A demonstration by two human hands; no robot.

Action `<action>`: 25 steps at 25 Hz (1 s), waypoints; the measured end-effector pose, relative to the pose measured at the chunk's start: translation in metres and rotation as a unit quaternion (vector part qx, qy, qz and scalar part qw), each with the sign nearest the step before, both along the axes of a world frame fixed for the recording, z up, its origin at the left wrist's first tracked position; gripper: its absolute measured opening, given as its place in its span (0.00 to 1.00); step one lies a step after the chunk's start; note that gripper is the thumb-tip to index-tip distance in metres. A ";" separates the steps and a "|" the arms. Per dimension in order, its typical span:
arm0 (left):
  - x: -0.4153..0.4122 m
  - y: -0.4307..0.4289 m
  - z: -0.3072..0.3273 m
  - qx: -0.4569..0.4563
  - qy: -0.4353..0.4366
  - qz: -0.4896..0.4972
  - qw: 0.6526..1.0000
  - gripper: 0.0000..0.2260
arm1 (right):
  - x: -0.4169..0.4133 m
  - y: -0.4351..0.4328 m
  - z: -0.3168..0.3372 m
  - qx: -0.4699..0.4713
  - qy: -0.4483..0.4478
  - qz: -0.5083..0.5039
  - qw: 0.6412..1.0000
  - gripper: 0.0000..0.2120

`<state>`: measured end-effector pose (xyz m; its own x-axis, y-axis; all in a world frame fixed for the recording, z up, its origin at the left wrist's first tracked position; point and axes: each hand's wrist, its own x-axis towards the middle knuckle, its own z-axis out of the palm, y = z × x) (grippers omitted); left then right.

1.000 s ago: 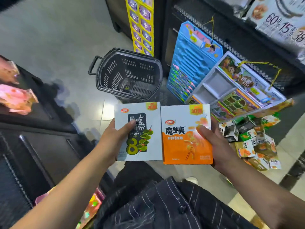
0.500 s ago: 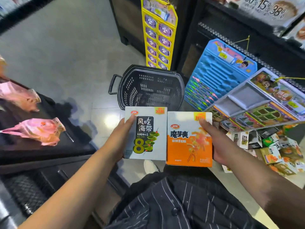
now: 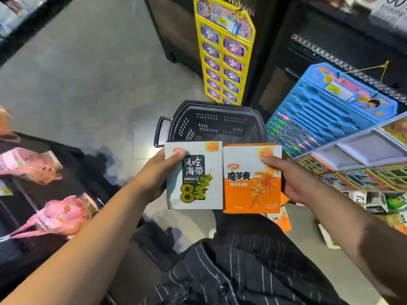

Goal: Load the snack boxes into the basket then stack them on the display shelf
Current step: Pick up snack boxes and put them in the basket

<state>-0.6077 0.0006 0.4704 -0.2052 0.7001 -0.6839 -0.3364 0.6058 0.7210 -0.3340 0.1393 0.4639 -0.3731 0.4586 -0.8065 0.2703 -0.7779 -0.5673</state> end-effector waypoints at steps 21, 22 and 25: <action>-0.140 0.193 -0.331 0.004 0.194 -0.251 0.948 0.31 | -0.092 0.133 -0.339 0.235 -0.189 0.072 0.951 0.34; -0.141 0.193 -0.354 0.003 0.208 -0.276 0.938 0.32 | -0.095 0.126 -0.361 0.237 -0.207 0.081 0.946 0.34; -0.147 0.186 -0.417 -0.013 0.235 -0.320 0.918 0.35 | -0.106 0.102 -0.413 0.233 -0.244 0.067 0.939 0.34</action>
<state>-0.7551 0.1868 0.0534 -0.0341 0.7650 -0.6431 0.4394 0.5895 0.6779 -0.4396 0.2414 0.0514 -0.0900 0.7797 -0.6197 0.6645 -0.4165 -0.6205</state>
